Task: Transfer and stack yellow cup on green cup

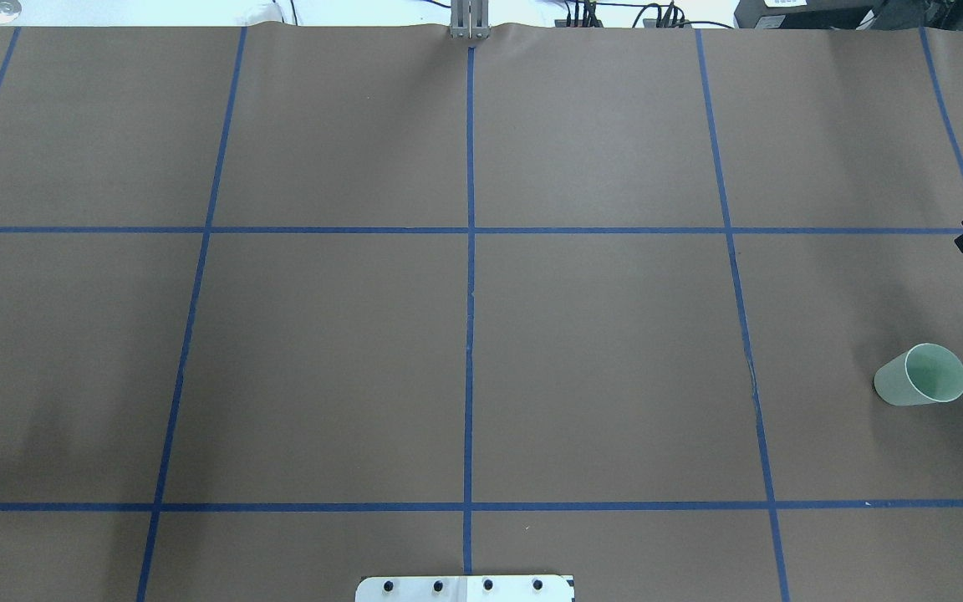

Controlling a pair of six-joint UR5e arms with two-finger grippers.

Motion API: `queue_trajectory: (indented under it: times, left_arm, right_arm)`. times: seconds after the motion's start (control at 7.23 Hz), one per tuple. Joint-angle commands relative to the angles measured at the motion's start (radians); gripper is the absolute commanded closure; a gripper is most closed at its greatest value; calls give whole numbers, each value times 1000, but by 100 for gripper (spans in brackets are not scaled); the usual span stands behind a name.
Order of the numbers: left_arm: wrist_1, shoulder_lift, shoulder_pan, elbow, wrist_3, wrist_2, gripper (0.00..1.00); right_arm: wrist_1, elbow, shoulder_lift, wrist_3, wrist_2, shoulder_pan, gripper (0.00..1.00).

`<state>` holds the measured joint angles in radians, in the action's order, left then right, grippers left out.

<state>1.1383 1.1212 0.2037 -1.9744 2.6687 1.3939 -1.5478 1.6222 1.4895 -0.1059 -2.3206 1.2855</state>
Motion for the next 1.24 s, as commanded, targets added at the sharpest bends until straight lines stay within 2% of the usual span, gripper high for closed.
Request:
queue_trajectory:
  times: [0.0,0.14,0.41,0.55,0.69,0.83,0.97,1.11]
  left_arm:
    - [7,162,183,8,-260,-267,39]
    - [15,274,268,12,-403,-333,39]
    - [18,493,293,35,-592,-404,39]
    - [73,565,292,46,-672,-433,42]
    - [193,639,290,75,-776,-482,42]
    - [298,716,289,107,-902,-486,46]
    - [458,747,284,142,-1002,-486,47]
    - [694,776,284,210,-1123,-486,47]
  right_arm:
    - [0,1,0,-1,1,0,0]
    - [0,1,0,-2,1,0,0]
    - [0,2,-3,-3,1,0,0]
    - [24,7,-5,-3,-2,0,0]
    - [55,4,-6,-5,-19,-3,0]
    - [63,5,-8,-3,-23,-3,0]
    - [64,14,-11,-3,-37,-11,0]
    - [95,36,-20,-8,-69,-31,0]
